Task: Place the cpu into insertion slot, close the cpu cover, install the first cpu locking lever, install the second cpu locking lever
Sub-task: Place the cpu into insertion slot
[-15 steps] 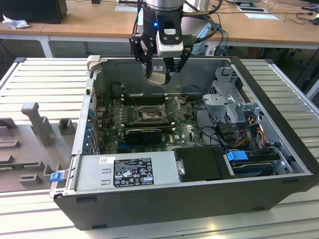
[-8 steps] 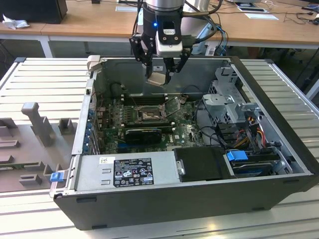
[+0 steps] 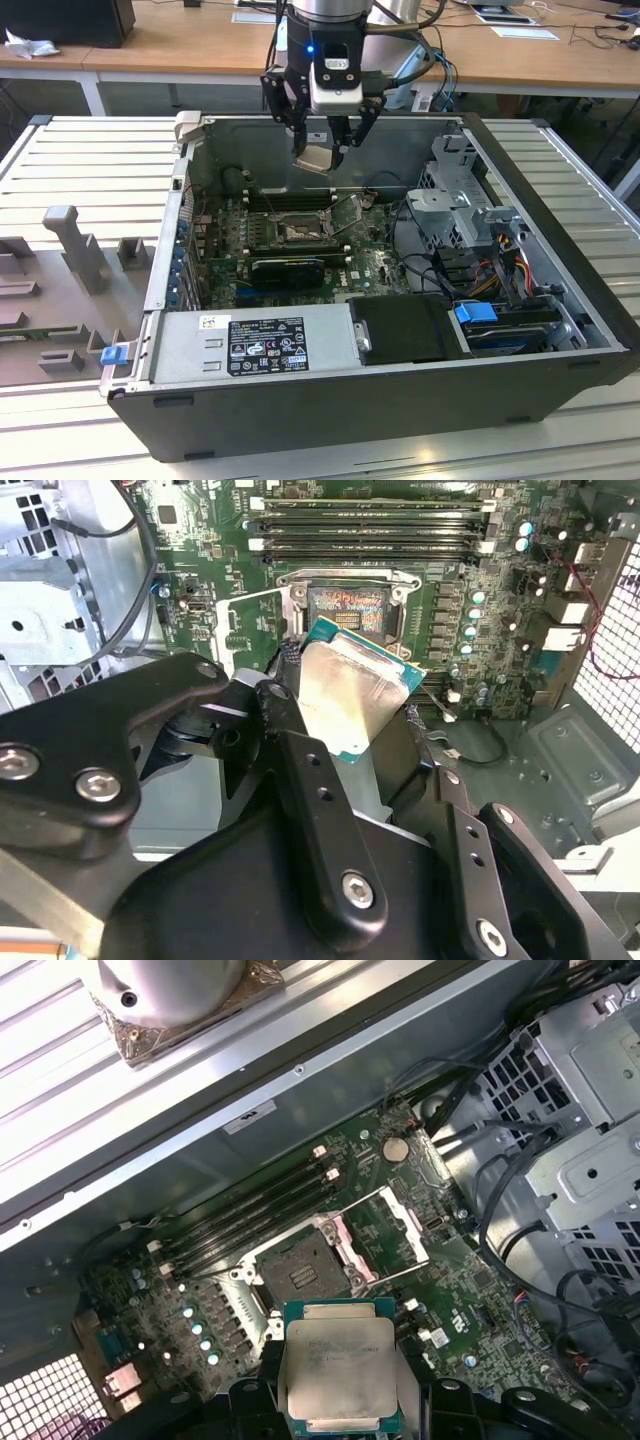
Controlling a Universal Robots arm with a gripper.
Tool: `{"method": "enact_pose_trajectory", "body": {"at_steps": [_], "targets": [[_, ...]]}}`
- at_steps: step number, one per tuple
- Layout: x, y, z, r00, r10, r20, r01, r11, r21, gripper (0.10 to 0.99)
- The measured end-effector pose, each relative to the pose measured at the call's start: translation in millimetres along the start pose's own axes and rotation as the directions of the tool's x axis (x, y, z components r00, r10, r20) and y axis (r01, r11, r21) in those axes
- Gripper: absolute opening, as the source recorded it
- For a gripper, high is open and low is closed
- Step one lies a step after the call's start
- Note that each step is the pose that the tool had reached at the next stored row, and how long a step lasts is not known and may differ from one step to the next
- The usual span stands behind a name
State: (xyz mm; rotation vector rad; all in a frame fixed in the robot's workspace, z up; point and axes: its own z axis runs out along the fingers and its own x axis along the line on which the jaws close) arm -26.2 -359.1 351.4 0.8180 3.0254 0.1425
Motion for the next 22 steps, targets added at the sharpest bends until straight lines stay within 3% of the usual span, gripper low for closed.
{"method": "enact_pose_trajectory", "body": {"at_steps": [22], "targets": [[0.0,0.0,0.0,0.9950,0.099,0.0087,-0.099,0.9951,-0.002,0.525]]}}
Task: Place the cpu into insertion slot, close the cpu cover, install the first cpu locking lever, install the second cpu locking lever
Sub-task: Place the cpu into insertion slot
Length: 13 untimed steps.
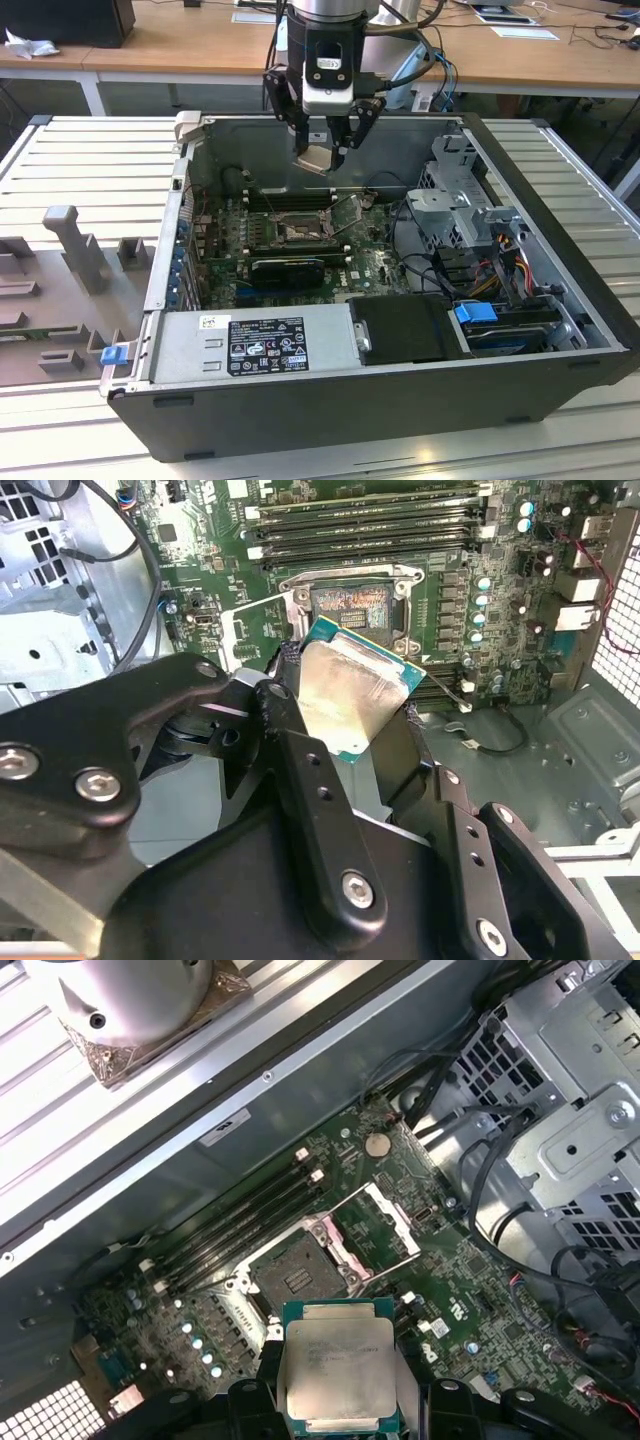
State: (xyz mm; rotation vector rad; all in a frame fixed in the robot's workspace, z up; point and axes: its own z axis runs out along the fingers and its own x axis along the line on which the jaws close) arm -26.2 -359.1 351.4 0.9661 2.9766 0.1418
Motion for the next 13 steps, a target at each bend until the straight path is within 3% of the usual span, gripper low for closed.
{"method": "enact_pose_trajectory", "body": {"at_steps": [13], "targets": [[0.0,0.0,0.0,0.9986,0.052,0.0046,-0.052,0.9986,-0.001,0.525]]}}
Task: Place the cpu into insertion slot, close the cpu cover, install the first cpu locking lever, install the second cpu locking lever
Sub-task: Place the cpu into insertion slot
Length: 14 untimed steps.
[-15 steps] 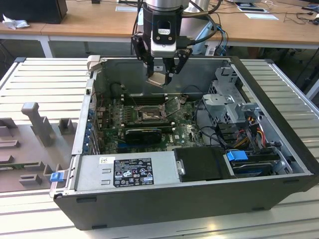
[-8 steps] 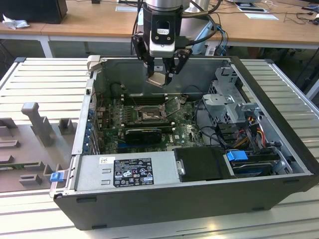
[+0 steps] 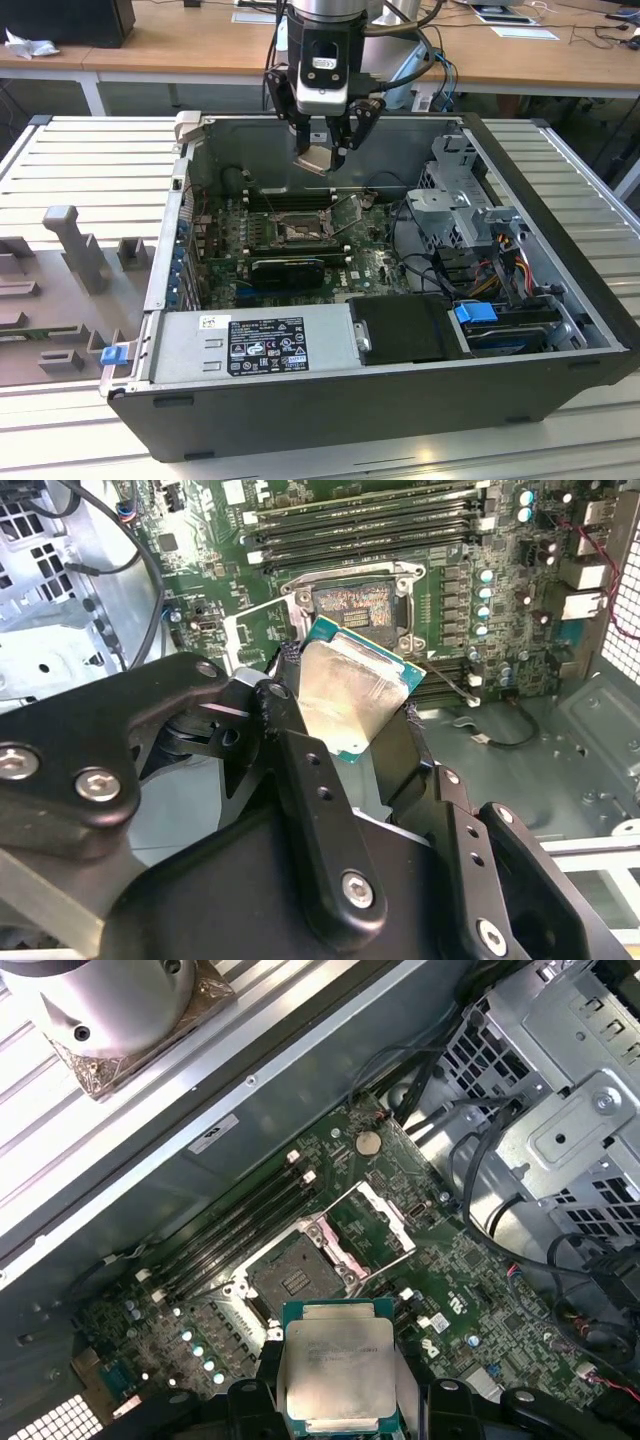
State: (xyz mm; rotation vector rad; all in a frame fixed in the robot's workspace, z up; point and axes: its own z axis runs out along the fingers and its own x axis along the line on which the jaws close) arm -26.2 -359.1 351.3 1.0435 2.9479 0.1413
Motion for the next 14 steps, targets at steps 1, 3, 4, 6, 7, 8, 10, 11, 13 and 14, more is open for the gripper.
{"method": "enact_pose_trajectory", "body": {"at_steps": [1,3,4,6,7,8,10,11,13,14], "targets": [[0.0,0.0,0.0,1.0000,0.005,0.0004,-0.005,1.0000,0.000,0.525],[0.0,0.0,0.0,0.9999,0.013,0.0011,-0.013,0.9999,0.000,0.525],[0.0,0.0,0.0,0.9998,0.018,0.0015,-0.018,0.9998,0.000,0.525],[0.0,0.0,0.0,0.9997,0.025,0.0023,-0.025,0.9997,-0.001,0.525],[0.0,0.0,0.0,0.9995,0.030,0.0027,-0.030,0.9996,-0.001,0.525],[0.0,0.0,0.0,0.9995,0.033,0.0030,-0.033,0.9995,-0.001,0.525],[0.0,0.0,0.0,0.9992,0.040,0.0036,-0.040,0.9992,-0.001,0.525],[0.0,0.0,0.0,0.9990,0.045,0.0039,-0.045,0.9990,-0.001,0.525],[0.0,0.0,0.0,0.9987,0.051,0.0045,-0.051,0.9987,-0.001,0.525],[0.0,0.0,0.0,0.9983,0.057,0.0051,-0.057,0.9984,-0.001,0.525]]}}
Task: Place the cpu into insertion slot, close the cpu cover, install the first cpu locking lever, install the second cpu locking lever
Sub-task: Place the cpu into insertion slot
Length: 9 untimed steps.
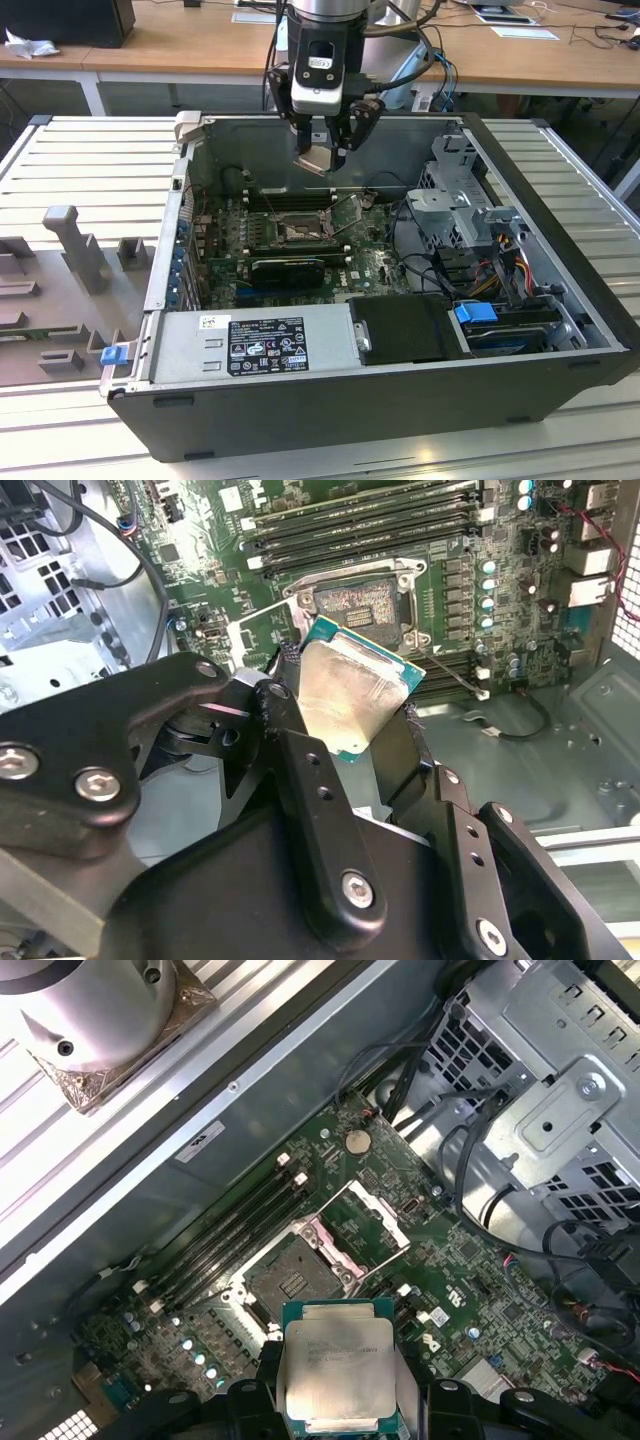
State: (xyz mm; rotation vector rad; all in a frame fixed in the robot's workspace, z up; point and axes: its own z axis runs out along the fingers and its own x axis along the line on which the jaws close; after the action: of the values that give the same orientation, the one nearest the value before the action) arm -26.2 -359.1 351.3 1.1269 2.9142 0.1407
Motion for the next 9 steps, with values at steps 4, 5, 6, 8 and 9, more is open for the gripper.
{"method": "enact_pose_trajectory", "body": {"at_steps": [4,5,6,8,9], "targets": [[0.0,0.0,0.0,0.9999,0.015,0.0013,-0.015,0.9999,0.000,0.525],[0.0,0.0,0.0,0.9998,0.021,0.0018,-0.021,0.9998,0.000,0.525],[0.0,0.0,0.0,0.9997,0.026,0.0022,-0.026,0.9997,-0.001,0.525],[0.0,0.0,0.0,0.9995,0.032,0.0028,-0.032,0.9995,-0.001,0.525],[0.0,0.0,0.0,0.9993,0.037,0.0032,-0.037,0.9993,-0.001,0.525]]}}
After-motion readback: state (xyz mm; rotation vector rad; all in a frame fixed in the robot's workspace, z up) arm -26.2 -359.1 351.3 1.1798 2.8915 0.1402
